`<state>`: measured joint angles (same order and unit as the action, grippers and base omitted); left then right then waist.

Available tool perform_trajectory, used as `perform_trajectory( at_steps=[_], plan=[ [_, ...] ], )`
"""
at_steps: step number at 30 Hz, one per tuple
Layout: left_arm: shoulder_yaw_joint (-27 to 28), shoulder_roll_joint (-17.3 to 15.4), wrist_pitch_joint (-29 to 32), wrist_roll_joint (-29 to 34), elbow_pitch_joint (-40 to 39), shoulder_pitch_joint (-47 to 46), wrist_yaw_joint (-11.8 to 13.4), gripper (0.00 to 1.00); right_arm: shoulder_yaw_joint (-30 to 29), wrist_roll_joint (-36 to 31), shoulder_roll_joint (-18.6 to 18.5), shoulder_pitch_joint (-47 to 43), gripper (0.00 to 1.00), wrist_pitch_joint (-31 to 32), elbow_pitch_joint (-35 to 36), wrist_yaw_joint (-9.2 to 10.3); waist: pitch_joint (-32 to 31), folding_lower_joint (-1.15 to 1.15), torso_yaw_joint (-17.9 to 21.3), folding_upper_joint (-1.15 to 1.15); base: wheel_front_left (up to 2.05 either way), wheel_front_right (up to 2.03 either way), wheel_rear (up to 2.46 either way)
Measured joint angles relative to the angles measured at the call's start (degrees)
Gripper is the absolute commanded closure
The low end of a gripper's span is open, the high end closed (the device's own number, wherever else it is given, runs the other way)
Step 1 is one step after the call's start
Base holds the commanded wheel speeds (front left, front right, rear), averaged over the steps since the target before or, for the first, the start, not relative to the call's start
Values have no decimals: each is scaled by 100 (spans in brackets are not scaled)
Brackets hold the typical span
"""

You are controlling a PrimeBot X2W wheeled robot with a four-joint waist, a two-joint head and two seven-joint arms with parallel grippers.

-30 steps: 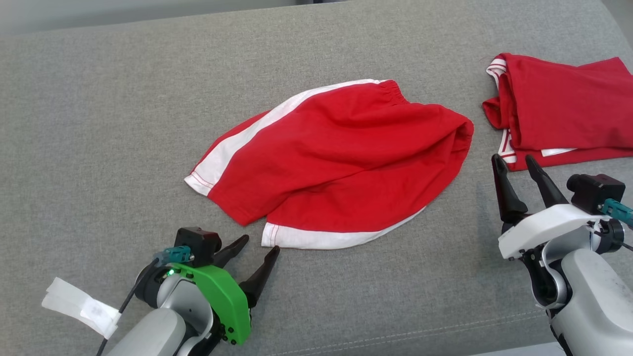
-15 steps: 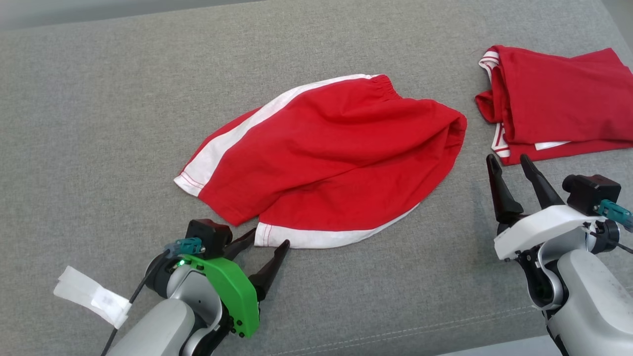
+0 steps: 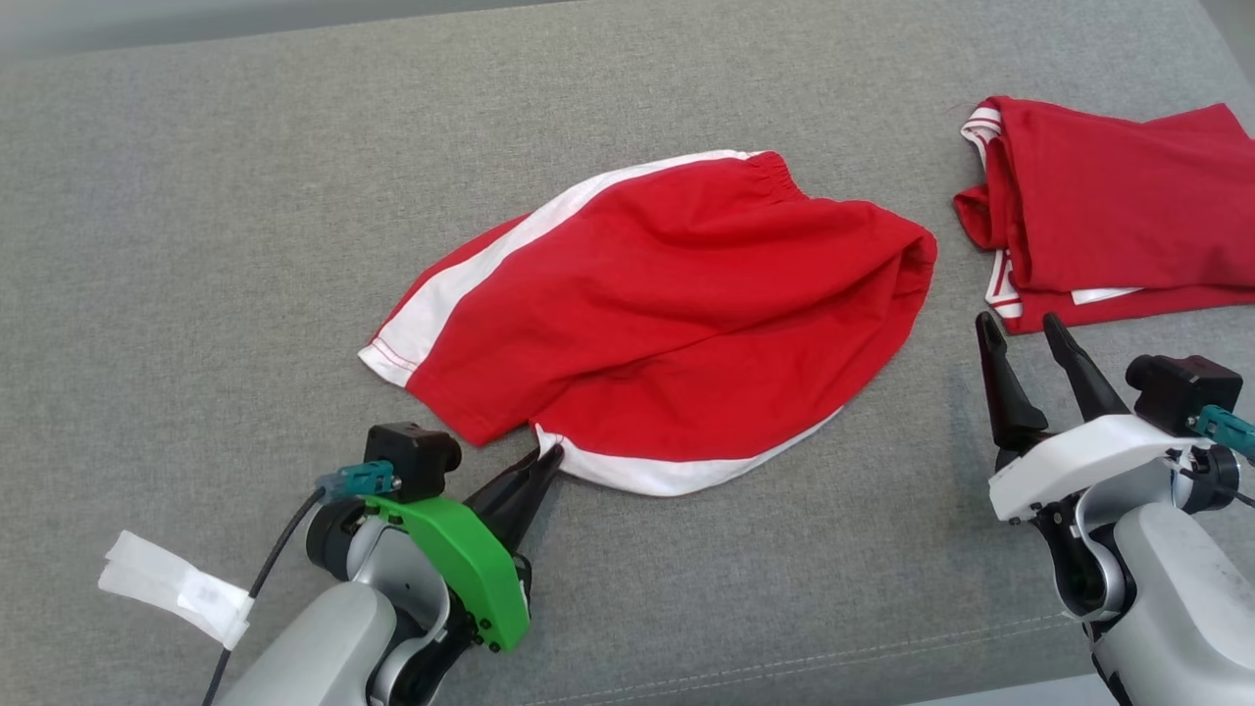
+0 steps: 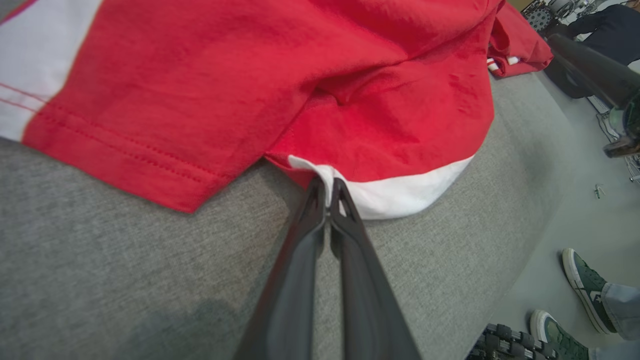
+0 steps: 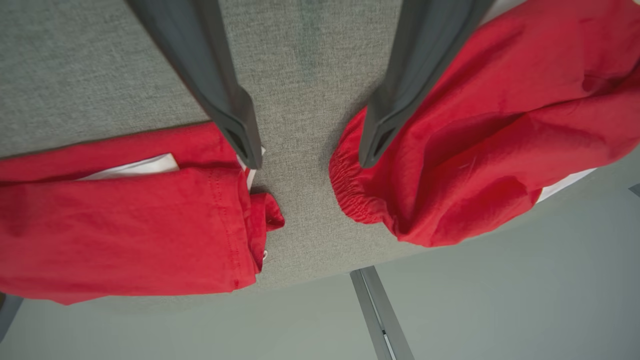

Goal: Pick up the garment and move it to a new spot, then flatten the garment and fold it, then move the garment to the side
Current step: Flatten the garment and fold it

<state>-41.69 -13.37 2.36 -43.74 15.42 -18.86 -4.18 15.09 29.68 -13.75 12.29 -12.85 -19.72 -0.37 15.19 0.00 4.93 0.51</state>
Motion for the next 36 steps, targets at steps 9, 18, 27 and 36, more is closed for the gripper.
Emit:
perform_trajectory(
  at_steps=[9,18,27,36],
  plan=[
    [391,15,-320,-238,-208,-2,-34,100,-83,1,-81,-132,0,-25,25,48,-96,0,-206,0,0,0,0],
    [610,-33,-445,-341,-237,5,1,100,-3,-68,-231,-233,0,40,10,48,-156,0,-385,0,0,0,0],
    [872,-99,-605,-501,-159,23,170,100,358,-345,-430,-256,0,407,-234,24,-162,0,-483,0,0,0,0],
    [995,-100,-747,-502,-240,27,211,100,935,-715,-474,-221,0,782,-471,-225,-129,0,-545,0,0,0,0]
  ],
)
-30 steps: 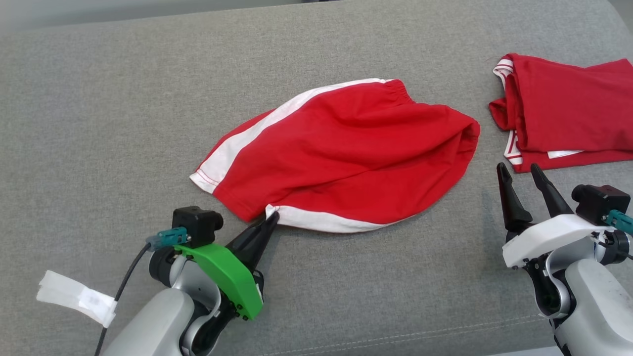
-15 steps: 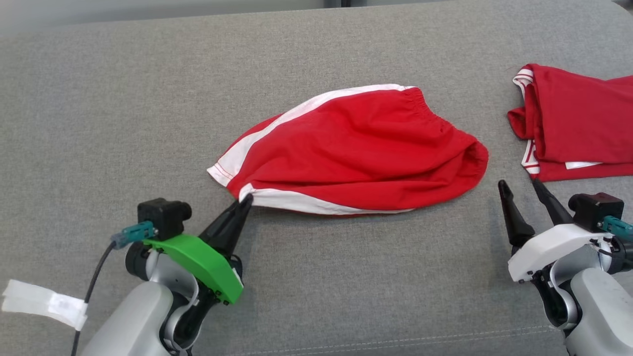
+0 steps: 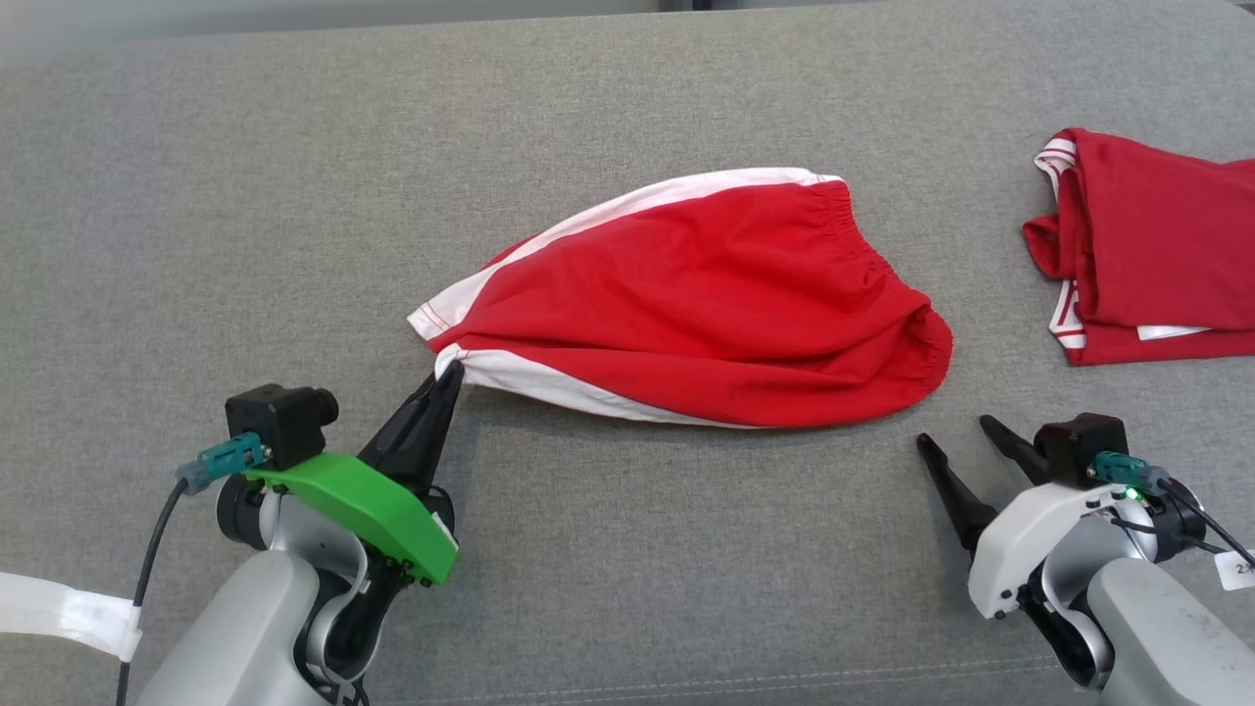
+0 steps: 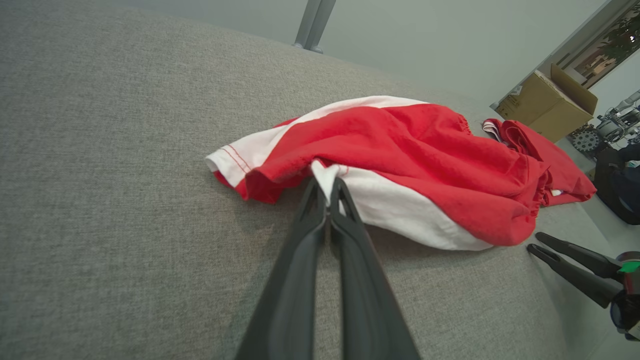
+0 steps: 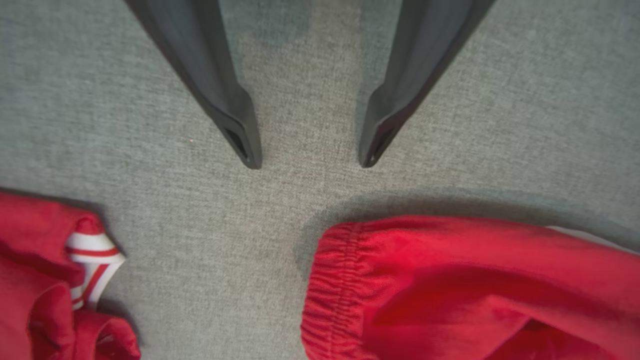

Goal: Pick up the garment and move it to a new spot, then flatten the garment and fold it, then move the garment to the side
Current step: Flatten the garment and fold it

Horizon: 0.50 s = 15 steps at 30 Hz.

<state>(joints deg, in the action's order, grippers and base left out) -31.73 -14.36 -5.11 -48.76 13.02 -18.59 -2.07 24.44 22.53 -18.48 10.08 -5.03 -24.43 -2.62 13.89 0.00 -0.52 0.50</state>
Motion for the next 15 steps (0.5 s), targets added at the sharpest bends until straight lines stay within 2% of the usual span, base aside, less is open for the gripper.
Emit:
perform_trajectory(
  at_steps=[15],
  plan=[
    [-219,37,67,-23,-35,4,-20,100,186,-194,238,649,0,55,-179,-66,61,0,-123,0,0,0,0]
  ],
)
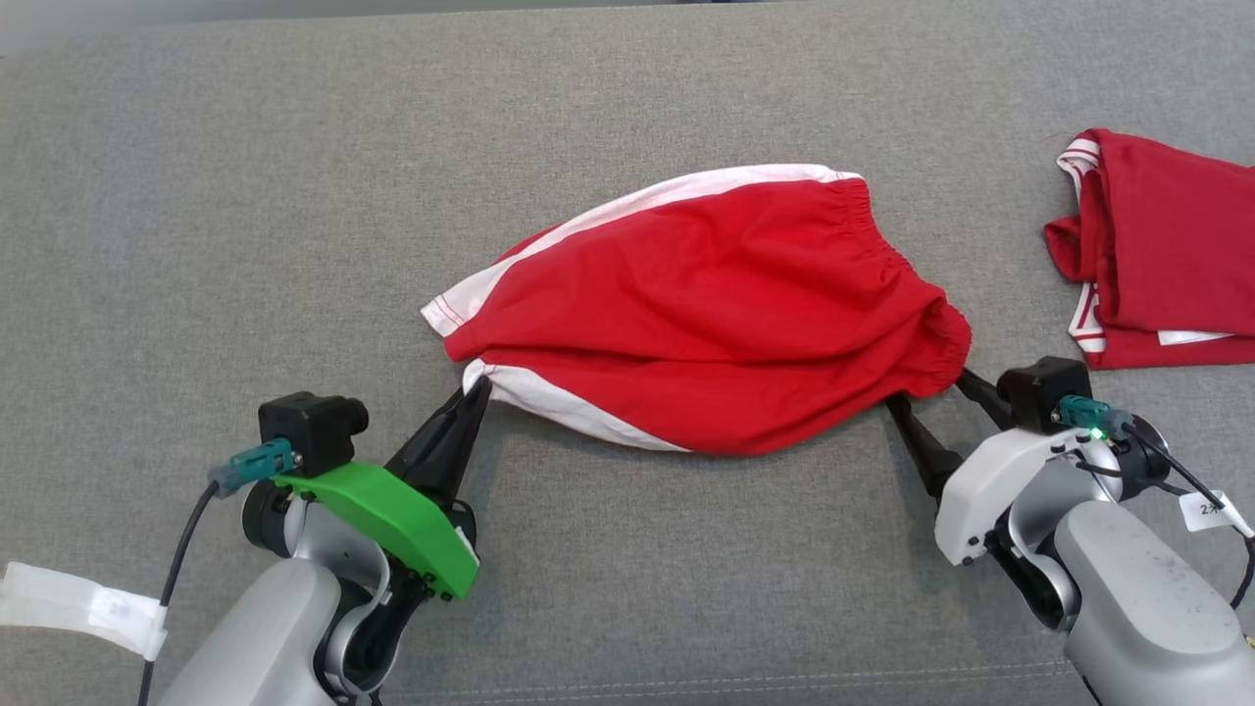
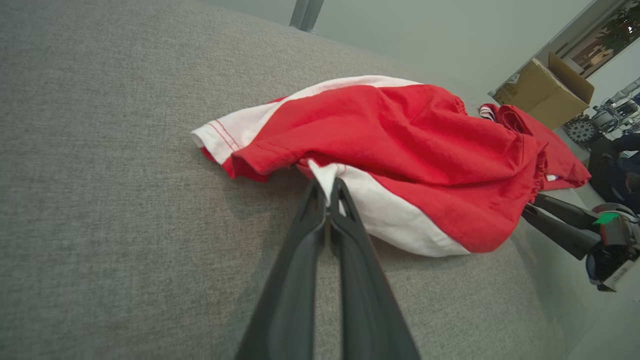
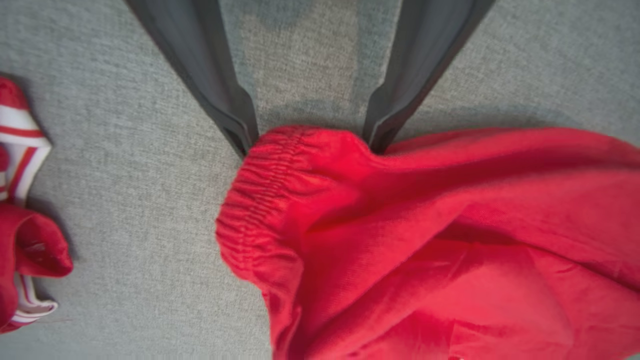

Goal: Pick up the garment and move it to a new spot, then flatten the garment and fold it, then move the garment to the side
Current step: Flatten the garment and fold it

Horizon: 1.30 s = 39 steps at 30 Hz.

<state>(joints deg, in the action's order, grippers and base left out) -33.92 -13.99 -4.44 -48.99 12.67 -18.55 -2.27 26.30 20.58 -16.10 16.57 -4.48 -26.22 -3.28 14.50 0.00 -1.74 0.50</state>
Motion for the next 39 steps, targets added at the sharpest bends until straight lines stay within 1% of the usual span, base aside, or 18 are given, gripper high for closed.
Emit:
perform_trajectory(
  at_steps=[7,12,13,15,16,23,27,31,33,35,39],
  plan=[
    [-109,16,36,1,31,46,-7,100,-4,-51,4,144,0,-235,-2,-31,8,0,-49,0,0,0,0],
    [-109,16,36,1,67,85,-8,100,49,-37,67,184,0,-313,-5,-131,5,0,-60,0,0,0,0],
    [-109,16,36,1,71,86,-8,100,87,-24,89,184,42,-312,-14,-168,3,0,-60,0,0,0,0],
    [-109,16,36,1,76,86,-9,100,165,13,141,182,100,-312,-29,-198,1,0,-61,0,0,0,0],
    [-109,16,36,1,78,86,-9,100,183,15,156,182,100,-312,-34,-226,1,0,-61,0,0,0,0],
    [-74,21,2,1,93,87,-27,100,88,130,64,179,100,-415,-30,-254,-14,0,-61,0,0,0,0],
    [78,15,-122,1,-9,79,-33,100,-14,459,-20,178,100,-446,55,-326,-43,0,-49,0,0,0,0],
    [186,12,-222,1,-77,61,-34,100,-30,698,-42,179,100,-336,189,-355,-74,0,-33,0,0,0,0],
    [289,-5,-318,1,-138,42,-34,100,-63,935,-51,179,100,-230,278,-378,-104,0,-19,0,0,0,0],
    [350,-15,-359,1,-247,-4,-34,100,-144,1411,-27,174,100,59,364,-379,-137,0,-2,0,0,0,0],
    [383,-20,-364,-2,-376,-44,-34,100,-162,2083,-80,93,100,657,513,-379,-188,0,16,0,0,0,0]
  ],
)
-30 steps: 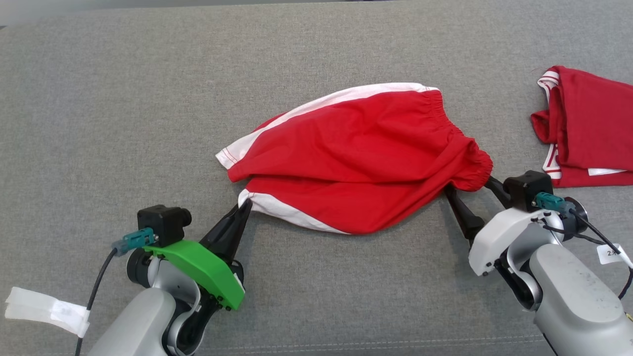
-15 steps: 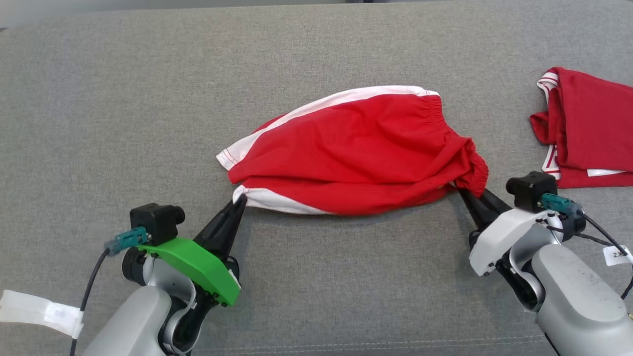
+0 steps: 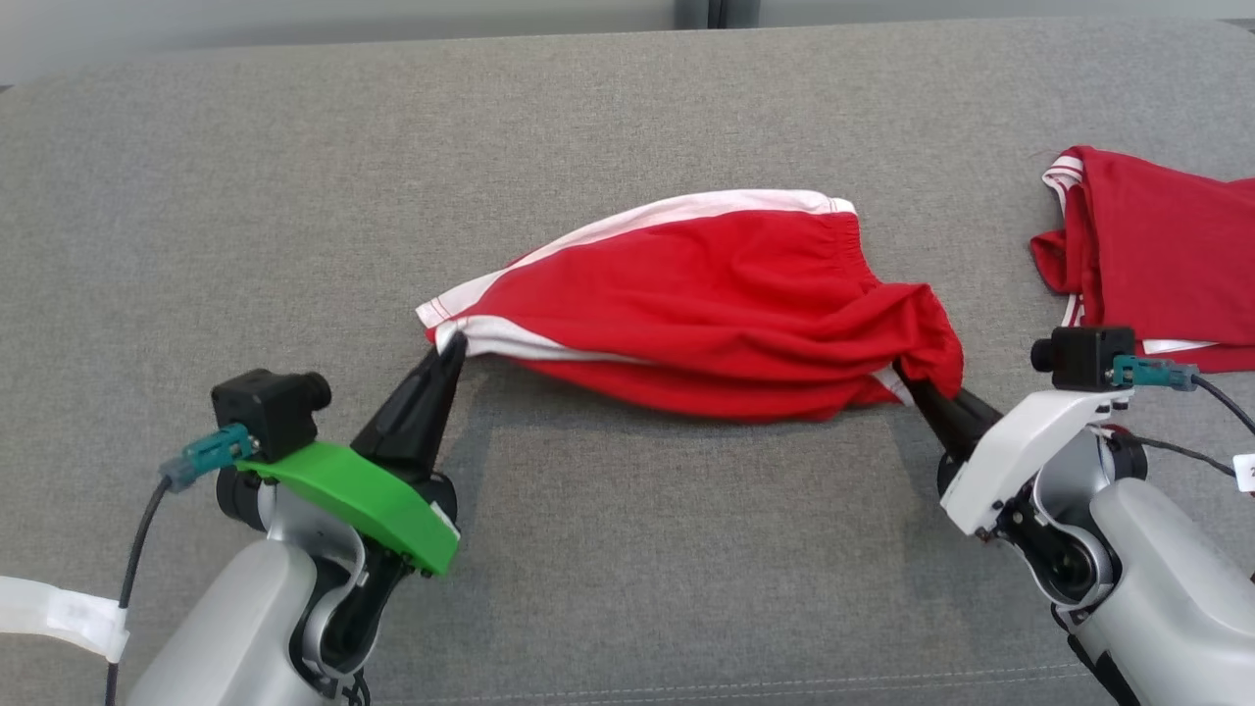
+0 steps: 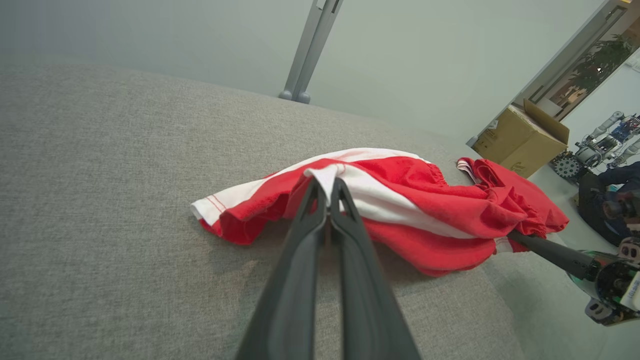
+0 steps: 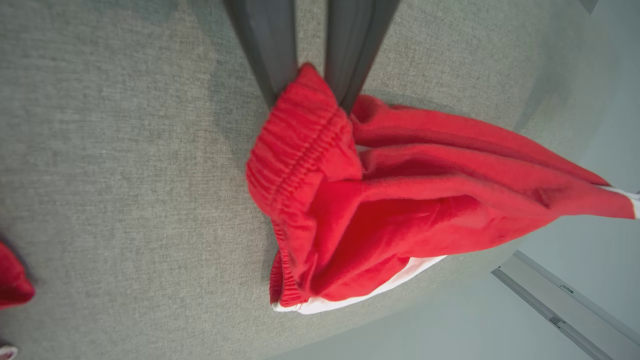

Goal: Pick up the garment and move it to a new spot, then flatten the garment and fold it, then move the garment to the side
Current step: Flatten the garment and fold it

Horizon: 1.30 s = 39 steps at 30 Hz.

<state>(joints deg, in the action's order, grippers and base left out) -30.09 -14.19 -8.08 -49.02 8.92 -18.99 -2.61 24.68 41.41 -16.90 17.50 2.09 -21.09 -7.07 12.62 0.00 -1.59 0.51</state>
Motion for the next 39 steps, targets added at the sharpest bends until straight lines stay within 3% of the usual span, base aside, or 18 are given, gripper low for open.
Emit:
perform_trajectory(
  at_steps=[9,14,18,23,31,35,39],
  plan=[
    [-676,-334,812,-27,216,503,-87,100,286,1428,-155,-800,100,1664,310,1,-71,0,15,0,0,0,0],
    [-592,-326,902,-112,334,620,71,100,191,1736,-248,-893,100,2130,446,-5,-91,0,29,0,0,0,0],
    [-343,-314,738,-126,250,619,119,100,-15,2033,-248,-893,100,2240,814,-4,-87,0,32,0,0,0,0],
    [56,-246,246,-222,-135,571,119,100,-453,2302,-286,-816,100,1940,1506,1,-77,0,22,0,0,0,0],
    [147,-154,-112,-234,-569,480,-19,100,-709,2837,-260,-818,100,1724,2016,1,-98,0,2,0,0,0,0],
    [-147,-447,213,-213,-700,471,-144,100,-762,3015,-344,-984,100,1879,2108,1,-129,0,8,0,0,0,0],
    [-372,-999,839,-215,-856,550,-174,100,-608,3016,-742,-1374,100,2305,2227,85,-101,0,10,0,0,0,0]
  ],
)
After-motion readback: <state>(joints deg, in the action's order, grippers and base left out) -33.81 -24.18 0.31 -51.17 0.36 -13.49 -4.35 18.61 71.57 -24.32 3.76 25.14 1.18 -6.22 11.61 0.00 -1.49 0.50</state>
